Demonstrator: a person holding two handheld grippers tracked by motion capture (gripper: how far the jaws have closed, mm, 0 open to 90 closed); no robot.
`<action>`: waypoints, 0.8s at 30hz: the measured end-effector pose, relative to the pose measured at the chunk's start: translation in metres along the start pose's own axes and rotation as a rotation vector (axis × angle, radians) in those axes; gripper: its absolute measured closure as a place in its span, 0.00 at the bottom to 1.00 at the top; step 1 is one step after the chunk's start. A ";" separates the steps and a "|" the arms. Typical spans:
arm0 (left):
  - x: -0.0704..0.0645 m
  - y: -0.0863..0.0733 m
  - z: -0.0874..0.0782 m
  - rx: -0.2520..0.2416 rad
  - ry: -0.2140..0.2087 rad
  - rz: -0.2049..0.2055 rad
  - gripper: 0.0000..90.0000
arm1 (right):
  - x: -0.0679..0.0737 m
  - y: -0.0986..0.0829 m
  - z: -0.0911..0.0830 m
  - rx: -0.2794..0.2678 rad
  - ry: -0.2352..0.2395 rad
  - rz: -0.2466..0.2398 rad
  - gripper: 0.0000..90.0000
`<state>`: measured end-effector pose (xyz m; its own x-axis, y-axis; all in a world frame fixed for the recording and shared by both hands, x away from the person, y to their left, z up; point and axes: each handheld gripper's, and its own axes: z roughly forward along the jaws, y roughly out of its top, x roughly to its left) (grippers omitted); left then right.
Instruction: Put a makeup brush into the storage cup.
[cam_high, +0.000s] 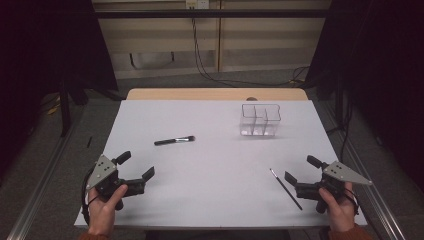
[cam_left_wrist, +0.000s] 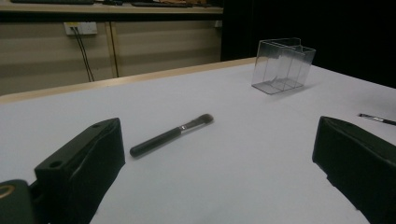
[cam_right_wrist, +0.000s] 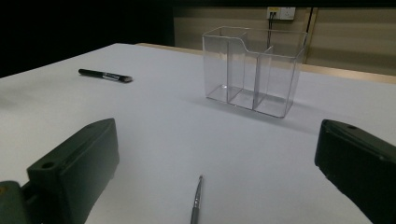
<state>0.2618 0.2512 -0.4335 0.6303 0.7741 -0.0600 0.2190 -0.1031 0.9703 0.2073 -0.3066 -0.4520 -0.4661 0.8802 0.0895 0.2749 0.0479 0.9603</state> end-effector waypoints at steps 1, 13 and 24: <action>0.001 0.002 0.002 0.001 0.003 0.007 0.03 | 0.000 0.000 0.000 0.001 0.002 -0.004 0.00; 0.007 0.008 0.028 0.062 -0.022 0.035 0.03 | 0.001 0.000 0.002 0.006 0.005 -0.005 0.00; 0.017 0.015 0.047 0.037 -0.030 0.035 0.03 | 0.001 0.000 0.001 0.004 -0.001 0.000 0.00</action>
<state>0.3106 0.2332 -0.4312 0.6601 0.7504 -0.0340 0.2233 -0.1528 0.9627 0.2083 -0.3054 -0.4523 -0.4650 0.8808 0.0891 0.2783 0.0499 0.9592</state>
